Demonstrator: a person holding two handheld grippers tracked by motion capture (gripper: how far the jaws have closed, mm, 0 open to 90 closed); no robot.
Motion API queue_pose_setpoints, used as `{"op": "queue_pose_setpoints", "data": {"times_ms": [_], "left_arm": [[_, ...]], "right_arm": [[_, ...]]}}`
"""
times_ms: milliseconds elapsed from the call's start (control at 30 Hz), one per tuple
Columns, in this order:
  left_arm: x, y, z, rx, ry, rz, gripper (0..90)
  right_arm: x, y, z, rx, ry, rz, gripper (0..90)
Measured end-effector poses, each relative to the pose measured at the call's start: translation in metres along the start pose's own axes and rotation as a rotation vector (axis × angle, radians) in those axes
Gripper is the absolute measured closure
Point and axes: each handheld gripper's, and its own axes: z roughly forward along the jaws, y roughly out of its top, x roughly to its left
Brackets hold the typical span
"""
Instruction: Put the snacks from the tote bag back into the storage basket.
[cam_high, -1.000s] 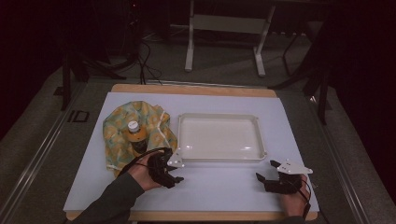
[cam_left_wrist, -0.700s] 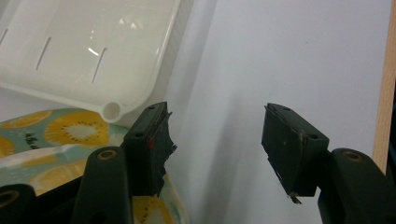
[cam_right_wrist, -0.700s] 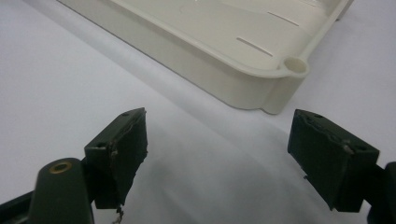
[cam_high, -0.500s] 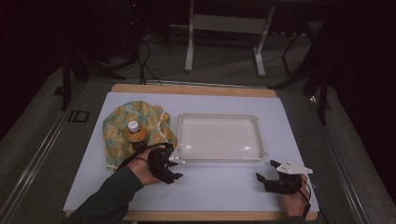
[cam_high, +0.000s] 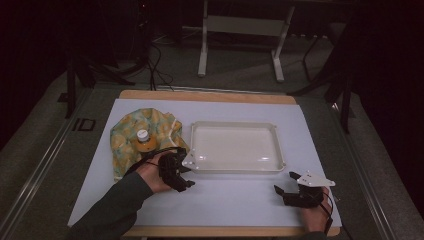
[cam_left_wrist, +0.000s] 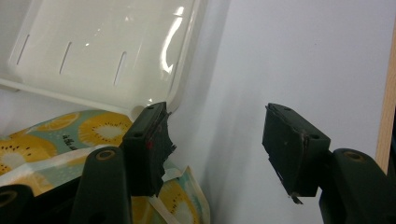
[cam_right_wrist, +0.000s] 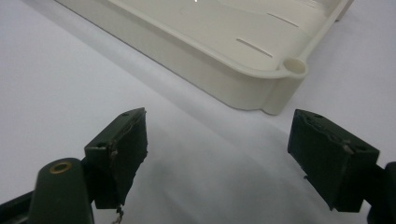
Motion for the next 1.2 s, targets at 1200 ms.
{"op": "queue_pose_setpoints", "data": {"times_ms": [1200], "left_arm": [[0.032, 0.006, -0.029, 0.065, 0.031, 0.007, 41.8]], "right_arm": [[0.000, 0.000, -0.001, -0.012, 0.004, 0.000, 19.5]]}}
